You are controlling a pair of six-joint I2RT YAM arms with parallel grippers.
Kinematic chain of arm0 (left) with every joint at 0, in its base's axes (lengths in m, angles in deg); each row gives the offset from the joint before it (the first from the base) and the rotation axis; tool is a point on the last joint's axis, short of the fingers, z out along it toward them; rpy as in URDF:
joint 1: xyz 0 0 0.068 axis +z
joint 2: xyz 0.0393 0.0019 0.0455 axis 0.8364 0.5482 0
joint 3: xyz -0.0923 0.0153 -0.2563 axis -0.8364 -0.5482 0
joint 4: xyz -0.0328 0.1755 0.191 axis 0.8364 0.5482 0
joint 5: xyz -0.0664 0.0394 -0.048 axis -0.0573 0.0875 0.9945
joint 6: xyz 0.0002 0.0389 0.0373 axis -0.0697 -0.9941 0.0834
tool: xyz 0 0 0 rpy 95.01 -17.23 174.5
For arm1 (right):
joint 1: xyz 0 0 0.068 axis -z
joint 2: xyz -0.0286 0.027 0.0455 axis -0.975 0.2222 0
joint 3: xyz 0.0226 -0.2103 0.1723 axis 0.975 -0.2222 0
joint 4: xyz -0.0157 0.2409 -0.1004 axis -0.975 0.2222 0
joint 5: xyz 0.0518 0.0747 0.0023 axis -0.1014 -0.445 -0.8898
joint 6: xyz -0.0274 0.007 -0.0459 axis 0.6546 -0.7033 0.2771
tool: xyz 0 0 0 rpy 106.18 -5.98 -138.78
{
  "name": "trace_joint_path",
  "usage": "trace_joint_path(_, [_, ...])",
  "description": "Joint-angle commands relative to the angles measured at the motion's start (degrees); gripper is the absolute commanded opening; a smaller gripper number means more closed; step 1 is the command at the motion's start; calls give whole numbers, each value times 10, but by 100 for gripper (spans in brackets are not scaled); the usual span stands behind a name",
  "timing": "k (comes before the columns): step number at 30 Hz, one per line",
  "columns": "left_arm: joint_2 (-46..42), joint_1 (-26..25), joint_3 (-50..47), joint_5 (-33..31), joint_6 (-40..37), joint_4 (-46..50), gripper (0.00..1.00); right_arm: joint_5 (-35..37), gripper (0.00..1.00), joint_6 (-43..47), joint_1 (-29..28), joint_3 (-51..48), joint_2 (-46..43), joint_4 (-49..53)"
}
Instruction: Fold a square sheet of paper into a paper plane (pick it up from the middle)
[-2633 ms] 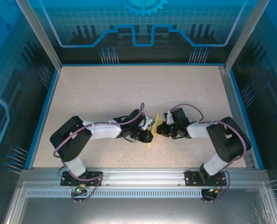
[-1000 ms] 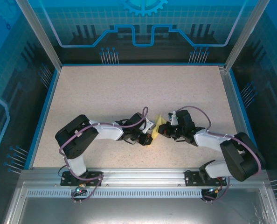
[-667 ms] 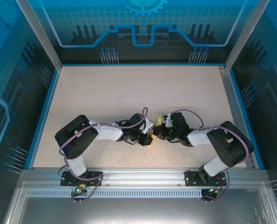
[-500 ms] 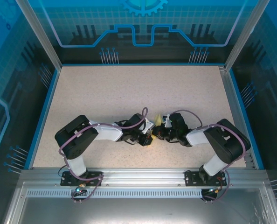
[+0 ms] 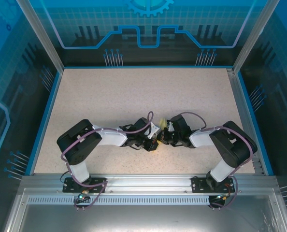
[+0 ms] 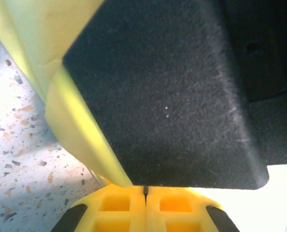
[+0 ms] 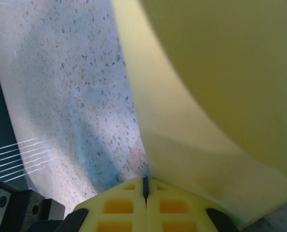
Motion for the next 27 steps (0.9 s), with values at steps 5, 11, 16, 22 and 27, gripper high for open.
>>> trace_joint_path(5, [32,-14,-26,-27,-14,75,4,106,0,25,13,20,5,94])
trace_joint_path(11, [28,-17,-32,-29,-14,80,3,146,0,30,24,43,-10,138])
trace_joint_path(16, [22,-17,-43,-28,-11,80,0,134,0,51,57,49,8,143])
trace_joint_path(22, [11,-17,-55,-23,-11,93,0,125,0,74,96,50,6,150])
trace_joint_path(27, [10,-17,-59,-15,-13,102,0,107,0,98,127,54,1,158])
